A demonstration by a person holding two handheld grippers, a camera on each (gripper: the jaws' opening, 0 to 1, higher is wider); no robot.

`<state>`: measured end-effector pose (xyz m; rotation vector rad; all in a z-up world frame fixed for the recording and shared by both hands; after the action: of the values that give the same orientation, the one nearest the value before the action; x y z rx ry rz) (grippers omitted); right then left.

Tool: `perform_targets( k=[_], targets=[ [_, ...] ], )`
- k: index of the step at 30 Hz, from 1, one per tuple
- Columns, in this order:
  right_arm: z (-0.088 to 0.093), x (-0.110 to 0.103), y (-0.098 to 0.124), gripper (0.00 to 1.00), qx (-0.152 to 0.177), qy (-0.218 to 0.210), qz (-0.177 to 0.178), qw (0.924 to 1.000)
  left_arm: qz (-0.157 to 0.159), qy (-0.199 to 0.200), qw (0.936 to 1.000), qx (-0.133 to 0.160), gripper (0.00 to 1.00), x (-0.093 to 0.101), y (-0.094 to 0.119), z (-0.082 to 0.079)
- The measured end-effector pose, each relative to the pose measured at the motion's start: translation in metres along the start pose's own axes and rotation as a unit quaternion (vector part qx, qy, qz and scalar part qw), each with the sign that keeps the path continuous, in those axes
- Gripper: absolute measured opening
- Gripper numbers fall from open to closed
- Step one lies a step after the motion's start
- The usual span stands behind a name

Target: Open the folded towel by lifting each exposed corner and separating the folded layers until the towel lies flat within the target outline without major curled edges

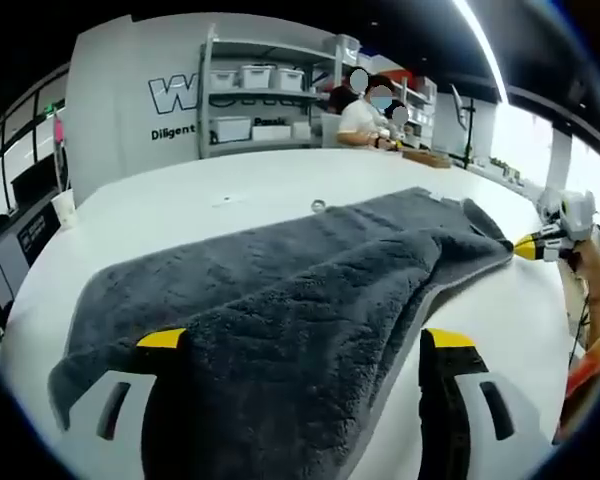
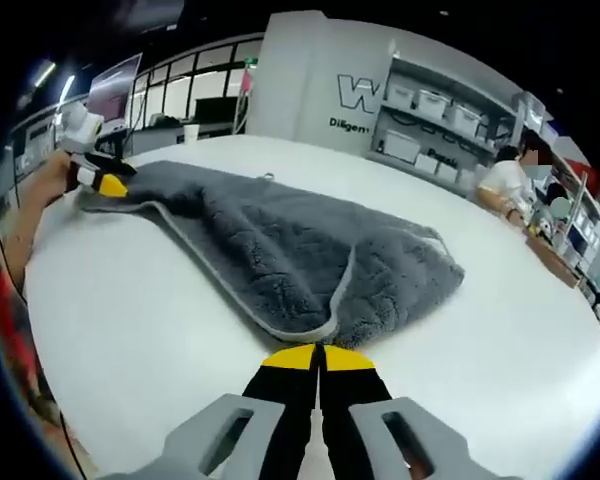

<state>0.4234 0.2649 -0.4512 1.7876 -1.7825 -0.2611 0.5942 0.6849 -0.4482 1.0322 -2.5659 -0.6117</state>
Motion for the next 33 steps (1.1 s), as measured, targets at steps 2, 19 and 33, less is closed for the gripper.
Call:
perform_targets(
  k=[2,19,33],
  targets=[
    [0.001,0.0,0.003,0.0,-0.003,0.002,0.0,1.0,0.0,0.001,1.0,-0.002,0.92,0.0,0.0,0.001],
    [0.007,0.004,0.022,0.0,-0.006,0.006,0.024,0.9997,-0.002,0.0,0.9999,-0.014,0.91,0.0,-0.001,0.005],
    [0.003,0.008,0.024,0.7,-0.002,-0.027,0.043,0.9987,-0.006,-0.002,0.9998,-0.02,0.9,-0.001,-0.004,0.004]
  ],
)
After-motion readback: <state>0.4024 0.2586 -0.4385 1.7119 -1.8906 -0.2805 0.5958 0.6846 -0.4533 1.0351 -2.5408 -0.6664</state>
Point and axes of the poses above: the point that each gripper's makers call its tool centre point, and the gripper's own axes: y roughly backward along the fingers, x roughly to its right, z roughly out of its underside, the point moved 10 cm from there along y, roughly backward along the fingers, and after that the axes turned 8 degrees about z, right-handed, at the moved point
